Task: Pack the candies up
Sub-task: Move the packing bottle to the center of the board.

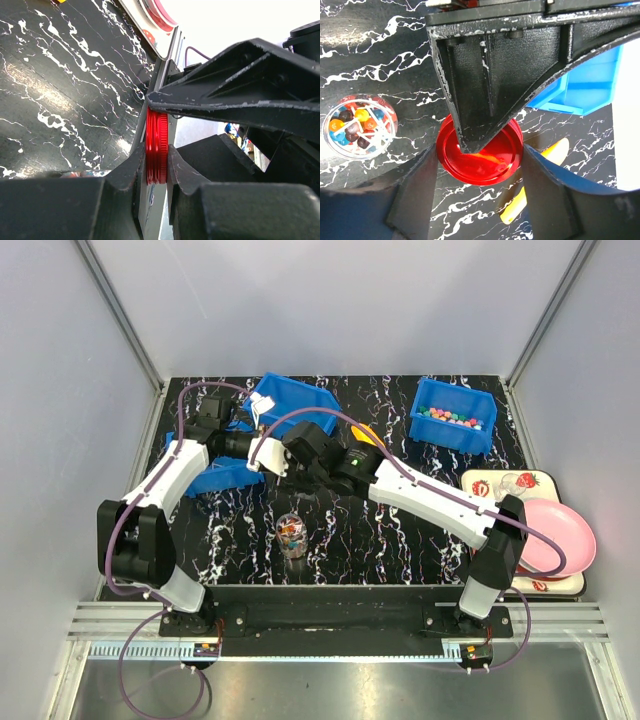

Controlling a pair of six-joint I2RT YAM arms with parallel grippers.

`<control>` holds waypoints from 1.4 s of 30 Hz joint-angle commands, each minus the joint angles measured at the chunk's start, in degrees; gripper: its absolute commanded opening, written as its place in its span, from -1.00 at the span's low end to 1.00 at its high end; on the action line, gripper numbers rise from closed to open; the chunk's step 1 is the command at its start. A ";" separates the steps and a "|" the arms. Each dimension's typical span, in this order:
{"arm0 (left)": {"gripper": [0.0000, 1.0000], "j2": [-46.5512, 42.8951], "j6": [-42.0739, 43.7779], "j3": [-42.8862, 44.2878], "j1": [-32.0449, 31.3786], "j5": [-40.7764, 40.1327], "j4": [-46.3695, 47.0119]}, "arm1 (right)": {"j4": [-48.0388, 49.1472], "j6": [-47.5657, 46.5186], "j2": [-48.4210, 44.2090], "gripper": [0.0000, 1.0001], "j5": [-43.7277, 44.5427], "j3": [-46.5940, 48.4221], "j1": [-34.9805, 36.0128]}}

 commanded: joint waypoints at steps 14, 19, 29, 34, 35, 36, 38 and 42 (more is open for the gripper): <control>0.42 -6.02 16.59 2.15 1.45 0.13 -9.31 | -1.16 0.65 -3.83 0.02 -2.93 2.75 0.24; 0.77 -6.63 36.01 1.73 5.74 -3.12 -20.51 | -2.13 -0.23 -9.71 0.02 -4.43 -0.50 0.24; 0.98 -8.92 64.68 -13.21 9.36 -6.55 -27.72 | -2.40 -0.84 -17.54 0.00 -6.53 -4.63 -4.23; 0.98 -11.82 76.62 -19.10 9.10 -6.03 -27.81 | -2.49 -0.23 -19.56 -0.01 -7.59 -4.54 -6.53; 0.98 -12.34 78.04 -19.80 8.92 -6.03 -27.81 | -2.57 -0.14 -20.18 0.00 -7.68 -4.54 -6.70; 0.98 -13.57 79.27 -20.94 8.57 -6.38 -27.81 | -2.57 -0.05 -20.36 -0.01 -7.59 -4.46 -7.31; 0.98 -14.37 80.78 -22.09 7.96 -7.08 -26.59 | -2.75 0.21 -20.97 -0.01 -7.85 -4.28 -7.84; 0.98 -15.69 77.19 -24.99 4.45 -9.71 -21.15 | -2.93 0.74 -21.50 -0.01 -8.21 -4.19 -8.73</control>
